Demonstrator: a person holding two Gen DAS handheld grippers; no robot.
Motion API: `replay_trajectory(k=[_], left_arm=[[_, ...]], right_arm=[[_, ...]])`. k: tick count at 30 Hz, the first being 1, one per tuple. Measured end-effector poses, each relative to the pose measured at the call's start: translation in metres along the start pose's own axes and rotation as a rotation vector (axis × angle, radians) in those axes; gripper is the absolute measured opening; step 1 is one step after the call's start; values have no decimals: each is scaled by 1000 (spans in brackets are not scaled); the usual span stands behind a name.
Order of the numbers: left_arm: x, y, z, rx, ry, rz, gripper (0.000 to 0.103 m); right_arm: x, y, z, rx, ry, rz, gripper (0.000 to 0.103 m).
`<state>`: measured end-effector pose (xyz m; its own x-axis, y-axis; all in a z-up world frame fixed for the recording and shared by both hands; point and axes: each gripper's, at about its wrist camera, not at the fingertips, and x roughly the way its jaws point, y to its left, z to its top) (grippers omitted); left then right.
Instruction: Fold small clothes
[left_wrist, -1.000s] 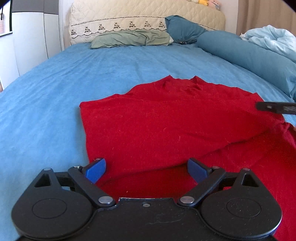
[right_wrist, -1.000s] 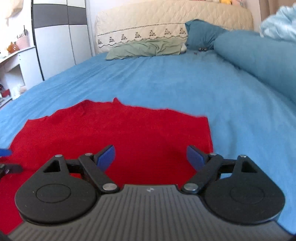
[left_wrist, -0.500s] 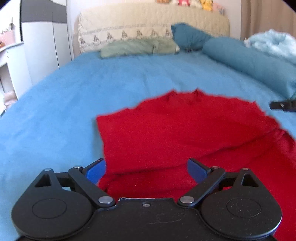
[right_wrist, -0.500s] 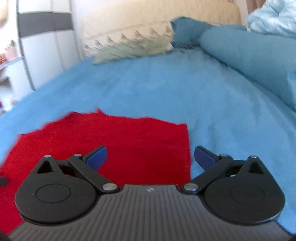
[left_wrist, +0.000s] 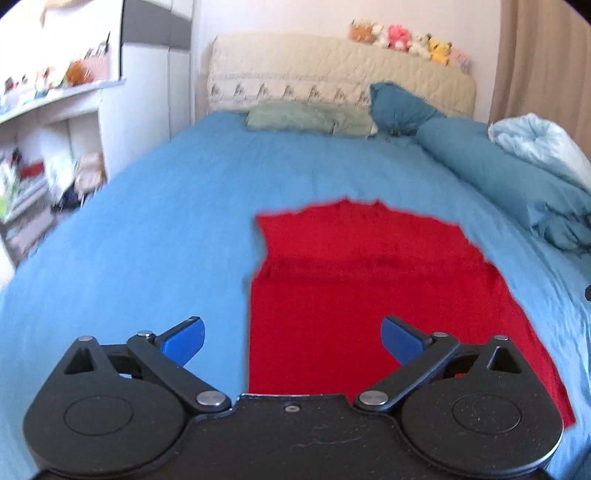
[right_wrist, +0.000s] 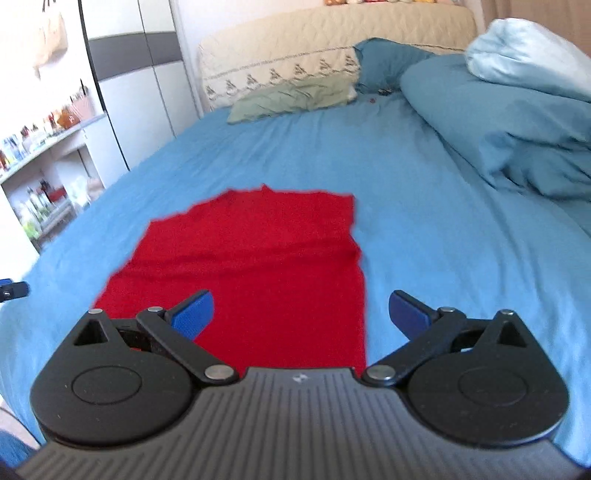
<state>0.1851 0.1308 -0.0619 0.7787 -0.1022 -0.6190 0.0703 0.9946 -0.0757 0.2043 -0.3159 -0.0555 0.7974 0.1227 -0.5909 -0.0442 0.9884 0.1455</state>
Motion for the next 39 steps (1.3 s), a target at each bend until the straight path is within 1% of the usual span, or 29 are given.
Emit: replay_trajectory(k=[3, 6, 9, 11, 12, 14, 15, 17, 20, 22, 24, 25, 26, 27, 28, 29, 31, 33, 37, 38, 39], left_arm=[[-3, 3, -36, -31, 72, -2, 100], [2, 3, -62, -43, 122, -4, 92], [11, 3, -80, -68, 167, -1, 81], [14, 5, -88, -88, 185, -5, 70], [14, 6, -93, -99, 196, 1, 65], [14, 9, -100, -118, 211, 9, 61], [13, 9, -103, -126, 215, 14, 61], [11, 8, -107, -125, 214, 17, 61], [11, 4, -111, -85, 215, 25, 59], [12, 5, -114, -88, 218, 26, 58], [12, 6, -115, -98, 220, 28, 56], [12, 5, -116, -93, 220, 31, 54], [11, 2, -117, -86, 221, 33, 51], [10, 1, -117, -82, 223, 31, 50], [10, 0, -118, -81, 223, 30, 47], [9, -1, -119, -82, 224, 28, 43], [10, -1, -120, -83, 225, 33, 40], [11, -2, -120, -74, 228, 40, 36], [11, -1, -118, -74, 238, 38, 20], [11, -1, -118, -74, 238, 36, 14], [10, -1, -117, -74, 237, 37, 12]], right_arm=[[-15, 2, -39, -16, 35, -62, 103], [-16, 4, -75, -5, 75, -106, 103], [-14, 4, -103, 26, 113, -122, 103], [-11, 3, -117, 46, 135, -131, 103], [-9, 2, -123, 55, 144, -137, 103], [-3, 1, -132, 73, 167, -169, 99], [-1, 1, -136, 79, 181, -185, 96], [1, 2, -143, 81, 199, -179, 90], [4, 1, -147, 86, 214, -186, 86], [6, -2, -146, 100, 216, -178, 83], [6, -2, -147, 100, 218, -164, 76], [6, -2, -147, 97, 217, -158, 73], [5, -1, -147, 93, 217, -150, 68], [5, 0, -148, 93, 218, -141, 61], [5, 2, -148, 95, 219, -132, 57], [5, 3, -149, 95, 220, -122, 50], [5, 6, -149, 93, 218, -118, 46], [6, 7, -150, 94, 212, -119, 39], [7, 9, -149, 102, 205, -121, 31], [7, 8, -149, 105, 204, -118, 26], [7, 8, -149, 108, 204, -116, 23]])
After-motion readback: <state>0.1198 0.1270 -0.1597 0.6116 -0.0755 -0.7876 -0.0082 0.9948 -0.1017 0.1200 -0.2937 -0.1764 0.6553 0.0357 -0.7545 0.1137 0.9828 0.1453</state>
